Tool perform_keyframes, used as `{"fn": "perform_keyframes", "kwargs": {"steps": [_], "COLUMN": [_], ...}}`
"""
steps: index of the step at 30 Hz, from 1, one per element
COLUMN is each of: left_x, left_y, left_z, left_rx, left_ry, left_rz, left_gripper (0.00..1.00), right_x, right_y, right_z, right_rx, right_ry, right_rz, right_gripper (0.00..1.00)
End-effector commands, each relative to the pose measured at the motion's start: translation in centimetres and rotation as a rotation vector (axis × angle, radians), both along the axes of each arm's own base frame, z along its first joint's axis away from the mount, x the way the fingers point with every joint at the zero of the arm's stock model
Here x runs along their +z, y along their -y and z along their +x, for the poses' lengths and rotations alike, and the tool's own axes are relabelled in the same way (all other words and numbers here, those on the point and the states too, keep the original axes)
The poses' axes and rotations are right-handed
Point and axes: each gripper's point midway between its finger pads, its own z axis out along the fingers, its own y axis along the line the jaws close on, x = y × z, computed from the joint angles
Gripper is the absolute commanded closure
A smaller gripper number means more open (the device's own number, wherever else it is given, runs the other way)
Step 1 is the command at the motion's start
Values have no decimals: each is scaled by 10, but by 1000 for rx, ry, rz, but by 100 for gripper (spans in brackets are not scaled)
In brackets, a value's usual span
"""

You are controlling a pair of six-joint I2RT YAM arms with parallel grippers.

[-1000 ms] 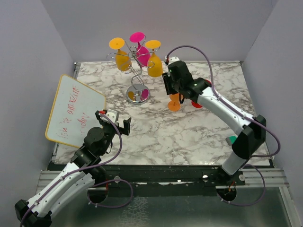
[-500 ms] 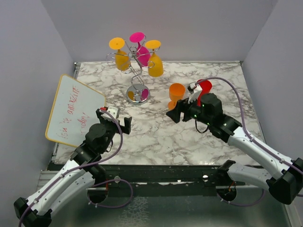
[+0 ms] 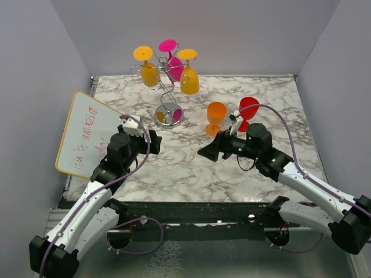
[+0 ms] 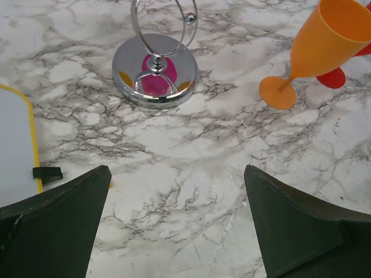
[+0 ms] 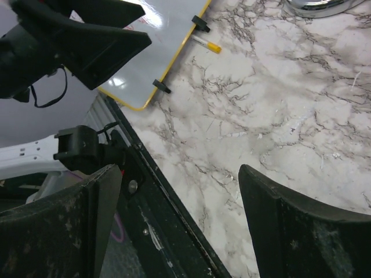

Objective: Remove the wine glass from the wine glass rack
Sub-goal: Pick up the wine glass from the wine rack.

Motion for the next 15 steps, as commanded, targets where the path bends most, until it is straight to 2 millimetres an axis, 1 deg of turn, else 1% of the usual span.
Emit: {"fn": "perform_keyframes", "kwargs": {"steps": [1,3,5,6,9,11,15], "left_x": [13,19,33,43,78,96,124], "left_y": [3,-4,-10,-12,-15,-19,-39], "left_z": [11,19,25,28,35,43,61], "left_rx": [-38,-27,-28,-32,-95,-115,-61], "left_ry": [-94,-109,-94,-82,-58,-58,-34], "left_rz": [-206,-247,-272,-288,-349,-391,-442], "left_gripper": [1,1,1,1,1,1,3], "right_x": [20,16,15,14,21,29,38], "right_y": [-3,0,3,4,7,8,12], "right_z": [-7,-6,-5,-4,-2,-3,-4], "right_rx": [6,-19,-45,-57,-85,-79,-74], "right_ry": [-17,-31,-34,-35,-21,-7,40], "right_rz": [86,94,103,106,123,124,95], "right_gripper": [12,12,12,12,12,12,12]}}
